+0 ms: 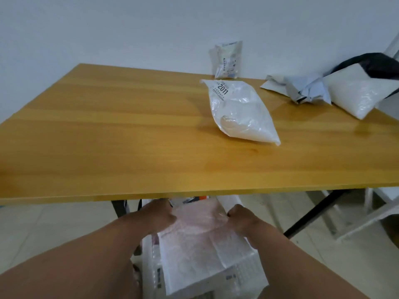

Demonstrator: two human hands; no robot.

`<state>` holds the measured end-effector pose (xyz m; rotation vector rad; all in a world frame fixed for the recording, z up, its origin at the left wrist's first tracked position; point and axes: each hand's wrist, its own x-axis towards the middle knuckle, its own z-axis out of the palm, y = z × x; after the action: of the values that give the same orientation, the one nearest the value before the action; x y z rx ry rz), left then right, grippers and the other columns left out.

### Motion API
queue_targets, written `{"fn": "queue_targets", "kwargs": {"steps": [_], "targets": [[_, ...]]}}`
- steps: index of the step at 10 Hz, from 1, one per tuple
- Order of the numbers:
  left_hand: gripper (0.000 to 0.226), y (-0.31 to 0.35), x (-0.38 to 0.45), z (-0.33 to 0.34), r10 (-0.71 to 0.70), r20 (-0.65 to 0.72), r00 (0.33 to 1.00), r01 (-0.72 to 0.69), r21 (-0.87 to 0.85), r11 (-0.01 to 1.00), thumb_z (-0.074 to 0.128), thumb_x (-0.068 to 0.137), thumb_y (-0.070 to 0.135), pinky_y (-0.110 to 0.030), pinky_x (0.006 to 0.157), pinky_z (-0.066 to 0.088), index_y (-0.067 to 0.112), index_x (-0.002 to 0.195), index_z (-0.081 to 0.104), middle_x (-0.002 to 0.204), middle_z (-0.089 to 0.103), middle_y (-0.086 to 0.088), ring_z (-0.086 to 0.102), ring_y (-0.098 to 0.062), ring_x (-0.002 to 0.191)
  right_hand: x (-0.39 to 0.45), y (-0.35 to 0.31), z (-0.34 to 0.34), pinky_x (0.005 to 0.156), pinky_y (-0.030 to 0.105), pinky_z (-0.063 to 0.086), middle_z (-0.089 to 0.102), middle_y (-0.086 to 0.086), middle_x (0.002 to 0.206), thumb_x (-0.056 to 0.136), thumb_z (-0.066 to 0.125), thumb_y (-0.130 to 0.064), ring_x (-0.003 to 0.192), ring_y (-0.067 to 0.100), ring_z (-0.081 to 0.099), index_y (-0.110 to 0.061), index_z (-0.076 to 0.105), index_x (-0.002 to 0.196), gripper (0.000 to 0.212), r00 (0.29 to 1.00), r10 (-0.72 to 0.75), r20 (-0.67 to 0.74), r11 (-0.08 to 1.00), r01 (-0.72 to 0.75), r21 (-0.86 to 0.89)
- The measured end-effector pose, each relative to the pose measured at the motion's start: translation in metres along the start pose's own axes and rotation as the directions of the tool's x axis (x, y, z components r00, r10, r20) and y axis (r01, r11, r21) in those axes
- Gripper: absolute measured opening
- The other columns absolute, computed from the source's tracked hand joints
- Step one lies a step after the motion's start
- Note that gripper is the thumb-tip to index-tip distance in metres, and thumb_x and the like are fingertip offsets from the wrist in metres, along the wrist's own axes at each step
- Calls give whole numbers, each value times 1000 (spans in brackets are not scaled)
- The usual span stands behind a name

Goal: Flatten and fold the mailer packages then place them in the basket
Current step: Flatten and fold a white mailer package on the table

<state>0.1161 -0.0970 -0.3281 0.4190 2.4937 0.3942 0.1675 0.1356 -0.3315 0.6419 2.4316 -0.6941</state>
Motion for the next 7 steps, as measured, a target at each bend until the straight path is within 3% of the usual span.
{"fn": "queue_targets", "kwargs": {"steps": [1,2,3,4,5,6,7], "targets": [[29,14,-1,-18,-20,12,1000,23,-781,624,44,102,35,-32,84,43,12,112,59,99,66,-11,59,-23,96,9,-20,-17,102,29,39,51,18,139,105,39,-21,128,30,50,3,48,137,41,994,-60,-89,998,63,27],[35,19,9,-18,79,-9,997,-56,-790,610,39,104,39,-37,91,43,20,128,56,101,66,-27,58,-24,101,13,-27,-20,79,7,44,54,4,119,104,39,-10,100,17,53,1,44,139,37,976,-170,-136,985,174,16],[68,6,15,2,-89,55,994,100,-231,968,44,100,49,-30,112,29,16,154,19,158,29,-10,34,-25,141,8,-24,-17,68,22,44,56,5,97,99,45,-11,82,17,48,-4,53,125,28,987,-133,-88,991,129,-47],[76,16,1,1,-117,189,975,130,-56,990,41,98,56,-29,113,30,15,157,14,161,25,-6,32,-21,143,-13,-21,-16,64,24,44,61,12,116,100,44,-23,90,20,60,-1,39,142,47,995,-95,31,992,97,-78],[76,28,-16,-1,-133,271,953,135,10,991,41,96,61,-30,103,43,24,157,16,159,28,-1,42,-22,136,-40,-22,-18,78,28,46,61,13,118,101,43,-27,104,24,59,-1,52,133,42,981,-102,168,966,138,-220],[69,48,-39,-12,-126,364,923,104,80,991,47,96,53,-42,93,55,24,155,24,150,41,-6,58,-26,118,-59,-26,-21,77,25,49,62,8,108,98,49,-37,90,17,61,-6,58,123,40,955,-88,283,946,169,-276],[59,75,-64,-31,-130,486,864,105,79,991,51,100,30,-50,94,53,15,153,29,153,36,-7,51,-32,127,-90,-37,-39,103,40,47,58,7,136,98,57,-30,121,20,59,-9,49,139,47,918,-56,394,971,142,-194]]}}
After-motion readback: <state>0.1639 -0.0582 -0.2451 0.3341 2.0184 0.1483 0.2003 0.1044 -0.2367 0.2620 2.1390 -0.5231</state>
